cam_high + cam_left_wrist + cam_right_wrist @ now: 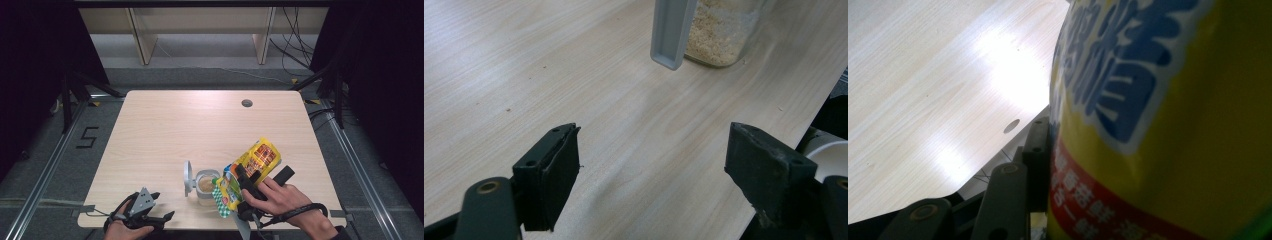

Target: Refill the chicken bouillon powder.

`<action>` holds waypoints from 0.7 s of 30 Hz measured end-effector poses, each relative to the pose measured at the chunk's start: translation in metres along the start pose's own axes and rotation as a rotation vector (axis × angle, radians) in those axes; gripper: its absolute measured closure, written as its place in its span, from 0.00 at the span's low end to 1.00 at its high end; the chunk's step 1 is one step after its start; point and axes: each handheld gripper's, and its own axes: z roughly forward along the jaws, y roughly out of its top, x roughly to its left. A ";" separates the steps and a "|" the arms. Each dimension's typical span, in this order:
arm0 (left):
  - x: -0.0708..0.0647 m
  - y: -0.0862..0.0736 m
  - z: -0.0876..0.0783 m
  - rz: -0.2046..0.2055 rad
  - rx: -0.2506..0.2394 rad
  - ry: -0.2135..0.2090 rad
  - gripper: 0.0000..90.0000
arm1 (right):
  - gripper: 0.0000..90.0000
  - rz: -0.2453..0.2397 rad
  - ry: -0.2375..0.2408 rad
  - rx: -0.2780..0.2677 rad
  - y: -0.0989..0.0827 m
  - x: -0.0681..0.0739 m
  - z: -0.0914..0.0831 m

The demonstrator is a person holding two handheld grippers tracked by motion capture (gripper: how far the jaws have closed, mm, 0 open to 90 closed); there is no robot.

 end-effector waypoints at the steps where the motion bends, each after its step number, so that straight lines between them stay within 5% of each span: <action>1: 0.000 0.000 0.000 0.003 0.003 0.001 0.24 | 0.72 0.010 0.006 0.007 -0.001 0.000 0.000; 6: 0.000 0.000 0.000 -0.004 0.000 0.002 0.24 | 0.72 0.014 0.002 0.008 -0.001 0.001 0.000; 7: -0.002 -0.001 0.000 -0.045 -0.002 -0.005 0.24 | 0.72 0.006 0.007 0.004 -0.001 0.000 0.000; 10: -0.003 -0.001 0.002 -0.052 -0.011 -0.010 0.24 | 0.72 0.000 0.004 0.004 -0.001 -0.001 -0.001; 13: 0.000 0.000 0.000 -0.008 -0.002 -0.002 0.24 | 0.72 0.011 0.004 0.005 -0.001 -0.001 -0.002; 18: -0.002 -0.001 0.000 -0.036 -0.002 -0.003 0.24 | 0.72 0.008 0.003 0.009 -0.001 -0.002 -0.002; 20: 0.001 0.000 0.000 -0.004 -0.001 -0.001 0.24 | 0.72 0.011 0.004 0.005 0.000 -0.002 -0.002; 21: -0.001 -0.001 0.000 -0.028 0.011 -0.001 0.24 | 0.72 0.004 0.002 -0.001 0.000 -0.001 -0.002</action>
